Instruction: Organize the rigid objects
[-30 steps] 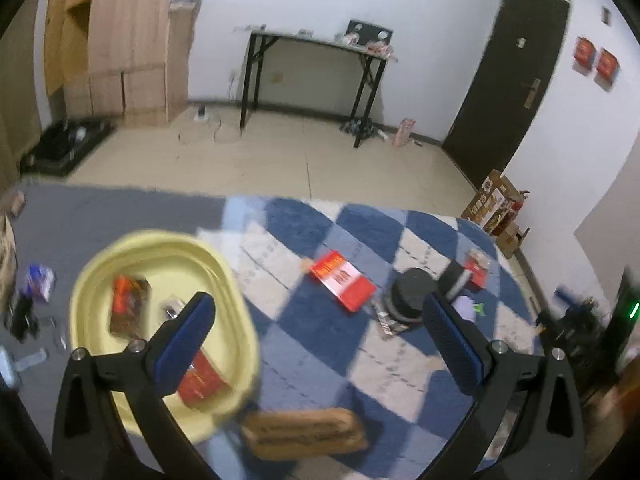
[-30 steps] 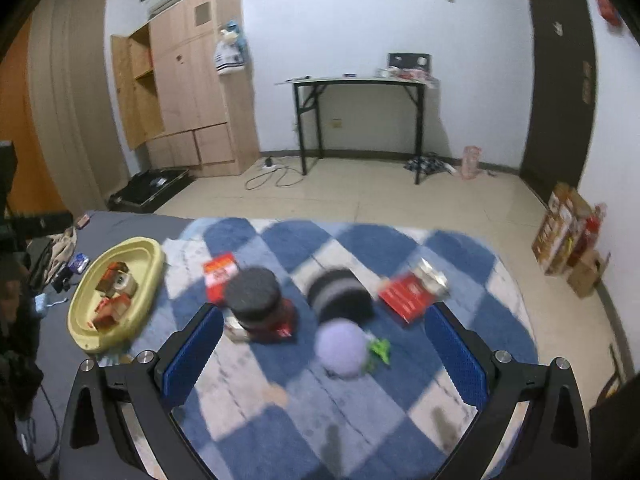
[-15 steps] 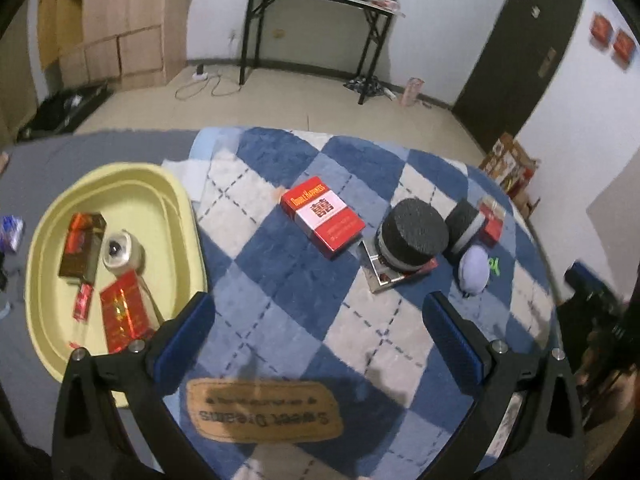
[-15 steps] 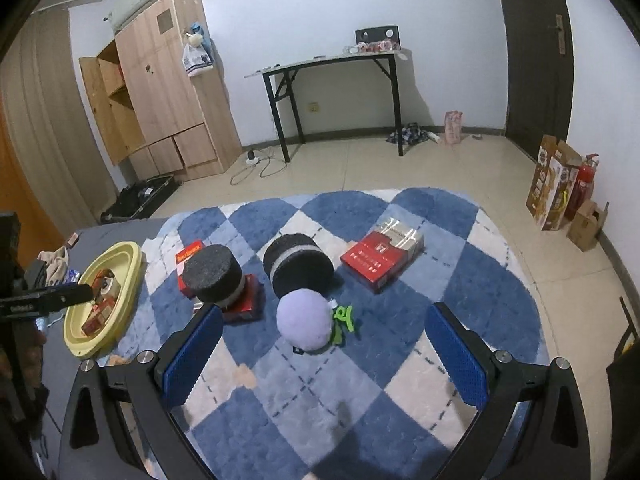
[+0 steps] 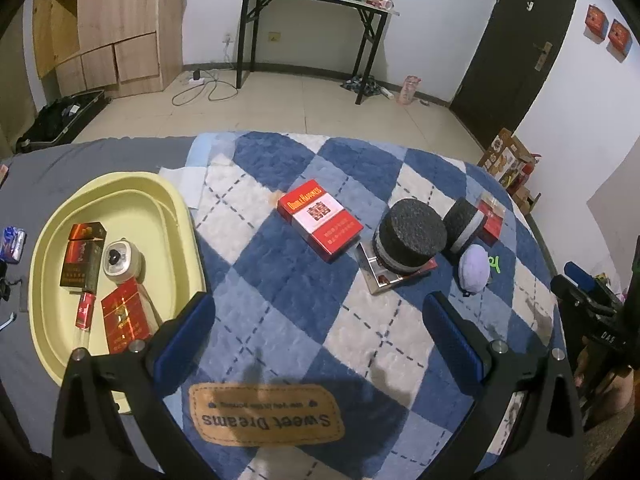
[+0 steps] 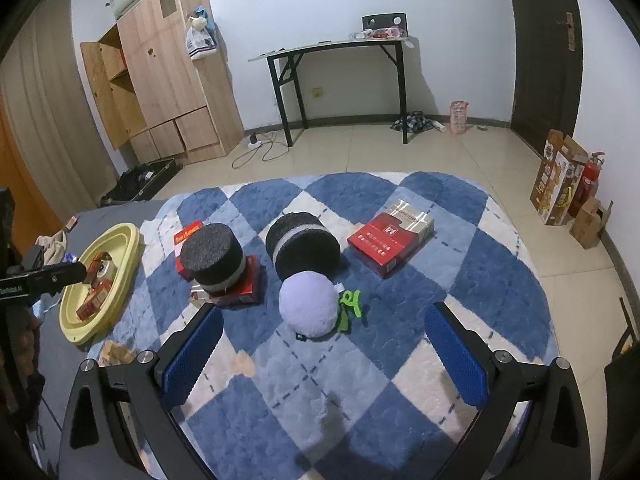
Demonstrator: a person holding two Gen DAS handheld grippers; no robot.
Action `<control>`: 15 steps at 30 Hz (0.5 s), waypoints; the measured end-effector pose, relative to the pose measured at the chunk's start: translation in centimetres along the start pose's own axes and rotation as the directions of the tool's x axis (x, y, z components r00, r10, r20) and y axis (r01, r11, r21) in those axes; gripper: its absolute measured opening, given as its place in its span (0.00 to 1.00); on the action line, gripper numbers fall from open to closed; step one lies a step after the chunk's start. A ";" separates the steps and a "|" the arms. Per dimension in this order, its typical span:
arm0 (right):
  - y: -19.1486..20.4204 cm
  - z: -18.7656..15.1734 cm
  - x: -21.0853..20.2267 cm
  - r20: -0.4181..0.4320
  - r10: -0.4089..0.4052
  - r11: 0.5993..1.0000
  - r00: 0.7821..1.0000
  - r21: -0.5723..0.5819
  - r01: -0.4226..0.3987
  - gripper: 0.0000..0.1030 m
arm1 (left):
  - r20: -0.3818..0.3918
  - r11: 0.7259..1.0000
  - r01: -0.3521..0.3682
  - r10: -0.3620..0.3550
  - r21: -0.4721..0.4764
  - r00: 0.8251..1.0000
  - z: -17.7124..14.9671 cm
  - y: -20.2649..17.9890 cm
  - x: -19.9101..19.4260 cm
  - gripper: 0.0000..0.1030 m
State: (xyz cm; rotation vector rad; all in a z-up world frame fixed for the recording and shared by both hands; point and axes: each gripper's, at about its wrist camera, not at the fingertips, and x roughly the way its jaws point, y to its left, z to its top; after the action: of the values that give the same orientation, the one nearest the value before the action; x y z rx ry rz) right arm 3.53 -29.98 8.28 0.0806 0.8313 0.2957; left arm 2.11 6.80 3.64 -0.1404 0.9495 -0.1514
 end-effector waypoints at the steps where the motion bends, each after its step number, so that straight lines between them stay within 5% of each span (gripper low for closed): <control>1: -0.1 0.0 0.0 -0.001 0.001 1.000 1.000 0.002 -0.001 1.00 | -0.001 1.000 -0.002 0.002 -0.003 1.000 0.0 0.1 0.0 1.00; 15: -0.2 -0.3 0.6 -0.014 0.003 1.000 1.000 0.007 -0.003 1.00 | -0.013 1.000 -0.014 0.014 -0.003 1.000 0.3 0.3 0.1 1.00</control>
State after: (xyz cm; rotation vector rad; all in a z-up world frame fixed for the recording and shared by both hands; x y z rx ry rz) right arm 3.76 -30.01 7.67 0.0861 0.8457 0.2962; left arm 2.41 7.13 3.63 -0.1357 0.9635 -0.1385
